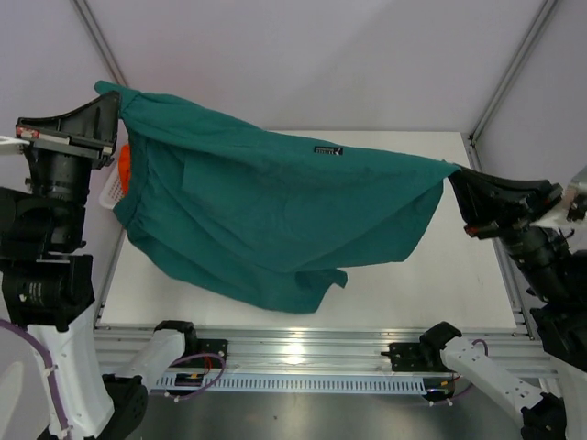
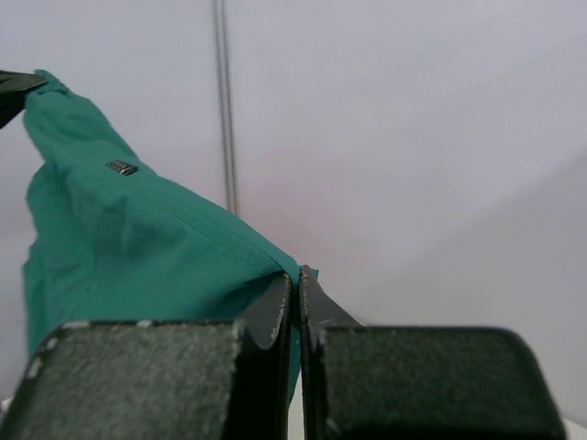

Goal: Fold and stack the shorts
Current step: Flatten the shorts out

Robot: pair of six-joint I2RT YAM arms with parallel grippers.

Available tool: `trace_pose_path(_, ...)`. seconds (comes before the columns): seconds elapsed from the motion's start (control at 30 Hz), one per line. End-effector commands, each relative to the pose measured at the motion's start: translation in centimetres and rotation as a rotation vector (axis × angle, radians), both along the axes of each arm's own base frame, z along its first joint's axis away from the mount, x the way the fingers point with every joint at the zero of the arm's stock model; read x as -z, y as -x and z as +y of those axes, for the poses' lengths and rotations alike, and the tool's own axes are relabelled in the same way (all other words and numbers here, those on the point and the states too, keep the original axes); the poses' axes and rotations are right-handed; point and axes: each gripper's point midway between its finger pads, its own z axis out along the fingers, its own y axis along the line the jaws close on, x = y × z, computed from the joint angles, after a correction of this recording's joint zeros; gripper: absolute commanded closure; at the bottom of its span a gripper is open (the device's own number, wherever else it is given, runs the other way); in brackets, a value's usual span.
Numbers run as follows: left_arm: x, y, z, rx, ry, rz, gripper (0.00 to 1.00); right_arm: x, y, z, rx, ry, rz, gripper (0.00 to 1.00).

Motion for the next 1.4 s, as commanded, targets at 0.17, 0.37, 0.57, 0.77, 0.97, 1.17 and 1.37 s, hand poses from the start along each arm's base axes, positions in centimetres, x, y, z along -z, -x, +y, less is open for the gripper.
trace_pose_path(0.17,1.7,-9.4,-0.8,0.045,0.029,0.069,1.0,0.1,-10.7,3.1,0.151,0.039,0.103,1.0)
trace_pose_path(0.37,1.7,-10.1,-0.5,0.026,0.027,0.067,1.0,-2.3,-12.5,3.6,0.122,0.035,0.08,1.0)
trace_pose_path(0.57,-0.8,-5.7,0.2,-0.011,0.014,-0.024,1.0,-4.6,-9.4,3.4,0.048,0.021,0.017,1.0)
trace_pose_path(0.77,-2.0,-0.2,0.8,-0.041,0.014,-0.105,1.0,-5.7,-3.8,2.9,-0.059,-0.001,-0.041,1.0)
trace_pose_path(0.97,-2.1,4.3,1.3,-0.059,0.031,-0.149,1.0,-5.9,1.9,1.7,-0.142,-0.009,-0.075,1.0)
trace_pose_path(1.17,-2.6,6.9,1.1,-0.034,0.056,-0.184,1.0,-6.6,5.1,0.7,-0.174,-0.036,-0.077,1.0)
trace_pose_path(1.37,-1.4,1.3,1.0,-0.049,0.027,-0.064,1.0,-4.5,-2.3,2.5,-0.088,0.023,0.136,1.0)
